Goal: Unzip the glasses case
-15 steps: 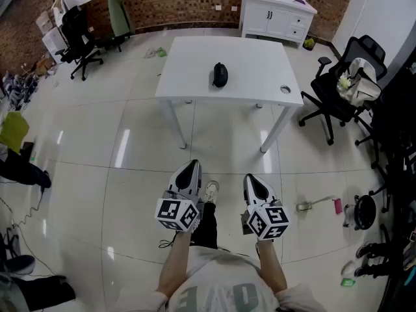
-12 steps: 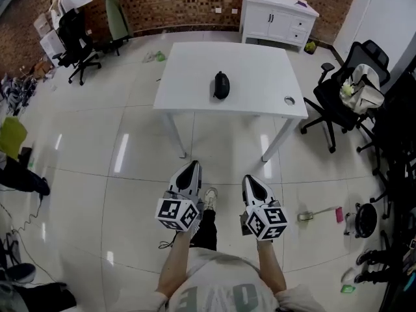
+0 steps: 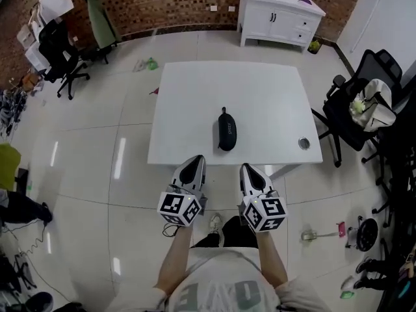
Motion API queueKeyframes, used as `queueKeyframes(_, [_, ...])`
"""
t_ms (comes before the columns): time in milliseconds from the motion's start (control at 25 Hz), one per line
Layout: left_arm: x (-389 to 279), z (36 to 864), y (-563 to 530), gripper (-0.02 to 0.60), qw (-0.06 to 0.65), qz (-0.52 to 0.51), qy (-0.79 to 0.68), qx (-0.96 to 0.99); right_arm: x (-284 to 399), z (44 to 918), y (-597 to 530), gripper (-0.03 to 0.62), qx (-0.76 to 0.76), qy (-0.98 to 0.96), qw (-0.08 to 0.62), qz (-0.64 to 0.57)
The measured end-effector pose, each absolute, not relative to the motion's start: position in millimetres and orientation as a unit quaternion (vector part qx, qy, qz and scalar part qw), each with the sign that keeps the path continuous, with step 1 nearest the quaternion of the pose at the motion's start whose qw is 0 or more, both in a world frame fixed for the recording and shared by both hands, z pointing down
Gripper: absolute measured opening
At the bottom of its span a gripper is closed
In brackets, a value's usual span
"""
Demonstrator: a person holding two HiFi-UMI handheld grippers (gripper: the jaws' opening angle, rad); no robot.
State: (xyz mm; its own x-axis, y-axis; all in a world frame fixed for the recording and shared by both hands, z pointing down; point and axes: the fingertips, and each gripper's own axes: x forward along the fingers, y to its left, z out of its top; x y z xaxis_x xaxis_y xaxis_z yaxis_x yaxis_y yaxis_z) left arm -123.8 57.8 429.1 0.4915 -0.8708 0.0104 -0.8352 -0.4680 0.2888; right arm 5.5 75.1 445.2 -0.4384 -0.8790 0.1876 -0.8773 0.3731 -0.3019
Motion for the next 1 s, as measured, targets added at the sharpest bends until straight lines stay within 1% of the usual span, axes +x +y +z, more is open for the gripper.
queueKeyframes(120, [-113.7, 444.9, 18.7, 0.0, 0.146, -0.058, -0.492, 0.856, 10.7, 462.3, 36.7, 0.0, -0.53, 0.824, -0.007, -0.199])
queueKeyframes(240, [-104.9, 450.7, -27.4, 0.0, 0.146, -0.055, -0.487, 0.859, 16.5, 466.2, -8.6, 0.0, -0.526, 0.826, -0.005, -0.203])
queueKeyframes(400, [-87.5, 450.9, -82.9, 0.0, 0.13, -0.036, -0.467, 0.874, 22.7, 464.6, -56.1, 0.0, -0.514, 0.835, -0.014, -0.196])
queueKeyframes(520, [-64.0, 448.4, -117.8, 0.0, 0.099, -0.013, -0.417, 0.904, 25.1, 470.7, -80.2, 0.0, -0.498, 0.842, -0.027, -0.207])
queueKeyframes(600, [-50.8, 454.2, -138.8, -0.001, 0.067, 0.017, -0.378, 0.923, 18.2, 488.0, -82.9, 0.0, -0.485, 0.845, -0.058, -0.217])
queueKeyframes(680, [-42.5, 466.9, -163.5, -0.001, 0.051, 0.048, -0.354, 0.933, 6.3, 516.8, -78.2, 0.002, -0.472, 0.846, -0.108, -0.222])
queueKeyframes(840, [-21.6, 492.6, -196.5, 0.0, 0.064, 0.083, -0.316, 0.943, -14.5, 573.6, -55.4, 0.002, -0.431, 0.84, -0.199, -0.26])
queueKeyframes(1000, [-1.0, 511.4, -211.7, 0.0, 0.067, 0.1, -0.263, 0.957, -32.2, 600.5, -34.1, 0.002, -0.403, 0.831, -0.245, -0.296])
